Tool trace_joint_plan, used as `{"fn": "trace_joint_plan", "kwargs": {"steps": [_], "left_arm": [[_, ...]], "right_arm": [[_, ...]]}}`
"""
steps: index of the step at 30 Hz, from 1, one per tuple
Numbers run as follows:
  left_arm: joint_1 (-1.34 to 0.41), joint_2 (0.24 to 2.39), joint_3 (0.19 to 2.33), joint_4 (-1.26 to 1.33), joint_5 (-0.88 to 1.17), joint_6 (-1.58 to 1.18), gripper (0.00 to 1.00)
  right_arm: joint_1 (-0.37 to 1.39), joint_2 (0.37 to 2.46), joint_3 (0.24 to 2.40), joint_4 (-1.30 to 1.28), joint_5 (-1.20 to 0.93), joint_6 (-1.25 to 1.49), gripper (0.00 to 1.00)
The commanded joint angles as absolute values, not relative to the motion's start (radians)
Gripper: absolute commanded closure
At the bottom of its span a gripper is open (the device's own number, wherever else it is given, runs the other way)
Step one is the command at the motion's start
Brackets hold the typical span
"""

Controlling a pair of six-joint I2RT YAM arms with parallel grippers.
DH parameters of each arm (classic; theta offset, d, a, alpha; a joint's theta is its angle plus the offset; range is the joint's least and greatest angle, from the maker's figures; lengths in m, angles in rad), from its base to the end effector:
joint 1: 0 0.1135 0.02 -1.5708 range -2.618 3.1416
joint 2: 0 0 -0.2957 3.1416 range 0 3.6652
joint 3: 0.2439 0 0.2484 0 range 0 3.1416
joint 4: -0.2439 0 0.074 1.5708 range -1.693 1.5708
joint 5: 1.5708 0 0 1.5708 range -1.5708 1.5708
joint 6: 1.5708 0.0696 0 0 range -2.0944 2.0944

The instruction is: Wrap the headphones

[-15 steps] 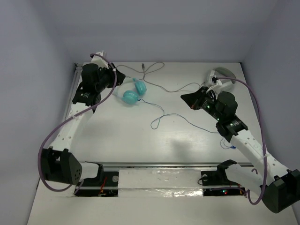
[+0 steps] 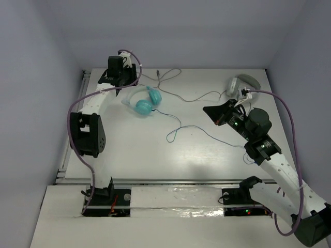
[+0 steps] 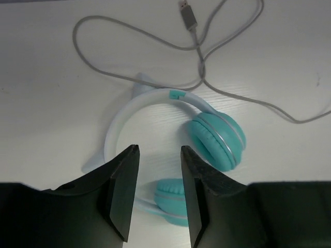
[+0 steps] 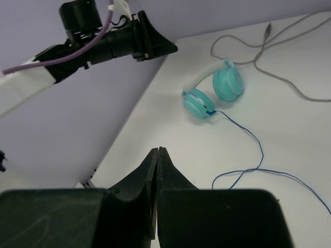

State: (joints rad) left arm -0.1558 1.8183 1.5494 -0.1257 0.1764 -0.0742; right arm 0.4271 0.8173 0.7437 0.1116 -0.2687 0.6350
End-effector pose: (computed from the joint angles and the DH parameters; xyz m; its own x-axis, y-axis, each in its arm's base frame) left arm 0.4647 -0.0854 0.3392 -0.4019 -0.0107 -0.9156 0.2838 0.9492 -0.1357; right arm 0.1776 0.1011 0.3766 -0.3523 0.4680 -0.8105 -0.5364 0.6087 0.5846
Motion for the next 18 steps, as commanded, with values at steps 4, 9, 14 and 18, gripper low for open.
{"fn": "trace_joint_plan", "kwargs": {"steps": [4, 9, 14, 18], "left_arm": [[-0.106, 1.966, 1.785, -0.218, 0.250, 0.070, 0.53], [-0.097, 2.085, 1.899, -0.285, 0.291, 0.089, 0.44], [-0.087, 2.202, 1.936, -0.308, 0.325, 0.141, 0.42], [-0.087, 2.238, 1.930, -0.298, 0.377, 0.158, 0.42]], "right_arm": [[0.436, 0.767, 0.724, 0.104, -0.268, 0.614, 0.99], [0.436, 0.758, 0.716, 0.089, -0.253, 0.614, 0.85], [0.436, 0.776, 0.715, 0.095, -0.247, 0.611, 0.68], [0.436, 0.804, 0.722, 0.094, -0.265, 0.614, 0.67]]}}
